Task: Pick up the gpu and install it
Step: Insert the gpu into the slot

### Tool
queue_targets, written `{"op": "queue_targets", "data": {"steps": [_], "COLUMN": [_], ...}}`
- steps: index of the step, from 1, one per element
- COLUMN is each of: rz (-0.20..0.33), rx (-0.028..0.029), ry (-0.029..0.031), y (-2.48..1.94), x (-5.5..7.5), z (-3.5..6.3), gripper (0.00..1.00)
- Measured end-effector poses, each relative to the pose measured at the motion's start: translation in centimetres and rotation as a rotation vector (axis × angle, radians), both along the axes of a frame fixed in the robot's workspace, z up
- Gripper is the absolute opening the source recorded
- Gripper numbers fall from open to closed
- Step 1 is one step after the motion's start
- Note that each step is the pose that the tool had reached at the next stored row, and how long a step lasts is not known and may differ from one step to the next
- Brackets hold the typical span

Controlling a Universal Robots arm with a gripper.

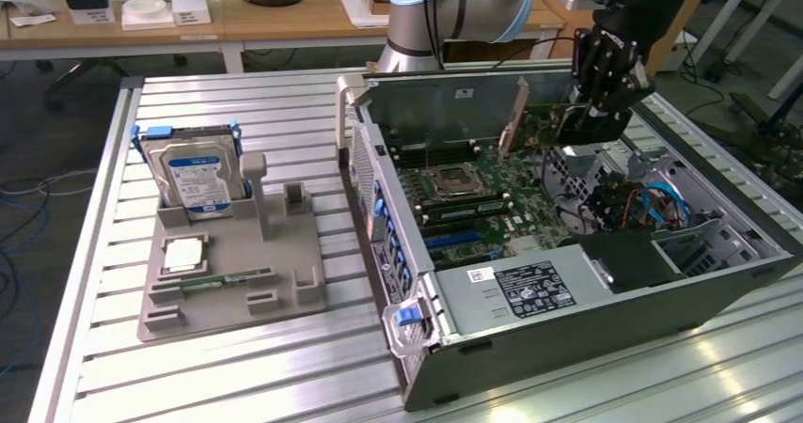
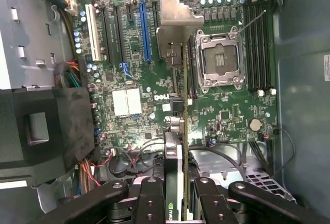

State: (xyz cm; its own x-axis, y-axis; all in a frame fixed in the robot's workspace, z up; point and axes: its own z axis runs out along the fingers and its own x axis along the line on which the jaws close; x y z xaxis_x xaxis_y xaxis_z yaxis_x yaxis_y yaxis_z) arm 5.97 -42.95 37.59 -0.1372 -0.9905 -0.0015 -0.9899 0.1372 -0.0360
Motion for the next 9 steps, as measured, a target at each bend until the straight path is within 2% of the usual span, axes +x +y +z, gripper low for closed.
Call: {"op": "queue_targets", "data": {"steps": [9], "rz": [0.014], "rx": [0.0], "ry": [0.0], "y": [0.0], "x": [0.0], "z": [0.0], "gripper": [0.27]}}
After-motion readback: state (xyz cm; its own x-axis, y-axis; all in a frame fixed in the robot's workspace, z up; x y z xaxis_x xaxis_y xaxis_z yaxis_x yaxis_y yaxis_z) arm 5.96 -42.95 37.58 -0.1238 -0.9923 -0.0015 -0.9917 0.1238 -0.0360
